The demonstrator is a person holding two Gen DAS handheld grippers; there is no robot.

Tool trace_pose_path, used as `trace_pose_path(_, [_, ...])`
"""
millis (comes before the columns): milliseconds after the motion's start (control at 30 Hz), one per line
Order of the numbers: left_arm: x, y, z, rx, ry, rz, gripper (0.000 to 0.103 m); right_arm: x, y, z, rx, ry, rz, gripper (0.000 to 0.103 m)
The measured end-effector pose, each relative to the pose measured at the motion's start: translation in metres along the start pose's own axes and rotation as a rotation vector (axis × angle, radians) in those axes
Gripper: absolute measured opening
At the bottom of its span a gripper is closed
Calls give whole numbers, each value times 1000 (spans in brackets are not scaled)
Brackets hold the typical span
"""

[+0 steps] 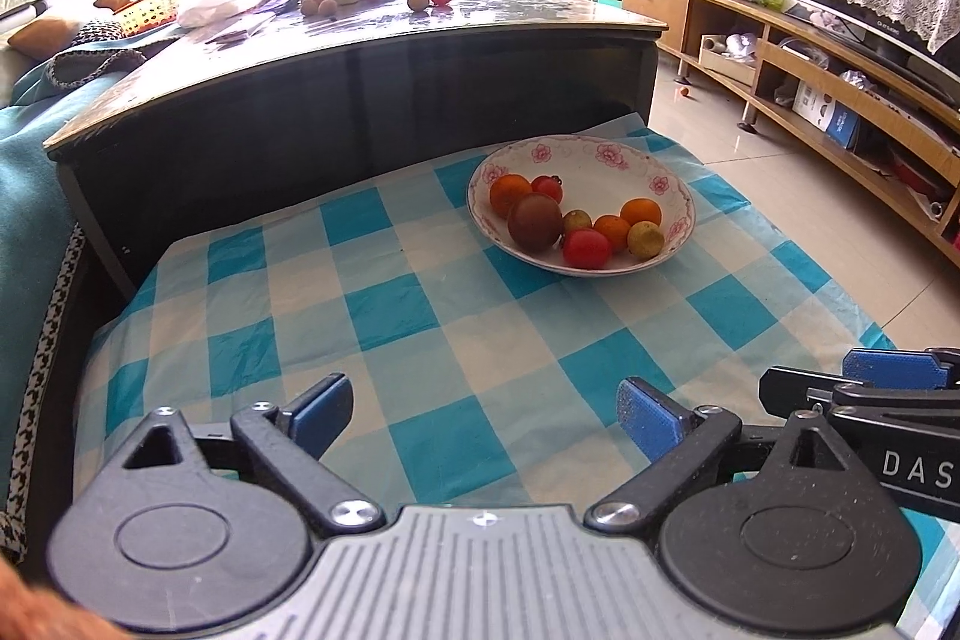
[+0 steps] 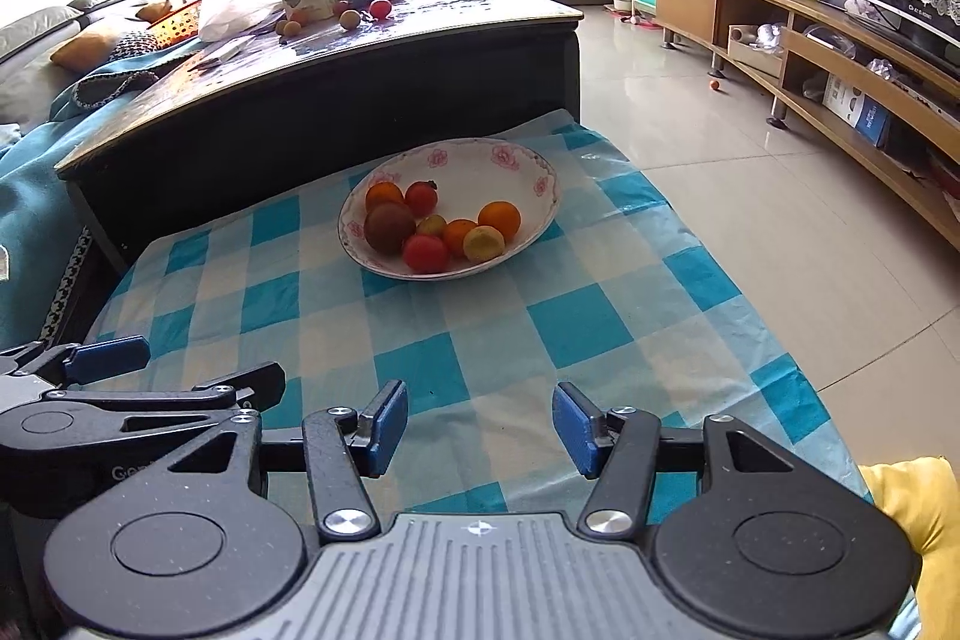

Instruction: Organize fruits

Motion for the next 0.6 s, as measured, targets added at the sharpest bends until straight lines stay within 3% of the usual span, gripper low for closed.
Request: trace_pose_path(600, [-19, 10, -4, 2, 20, -22, 103, -17, 11, -7, -7, 5, -9, 50])
Point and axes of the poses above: each gripper's, at about its wrist camera, not at the fingertips, and y roughly against the way its jaws point, z to its right, x to its top, the point moved 10 cm from there along -y, roughly the way its jaws point, and after that the axes turned 8 degrees about x, right-handed, at the moved point
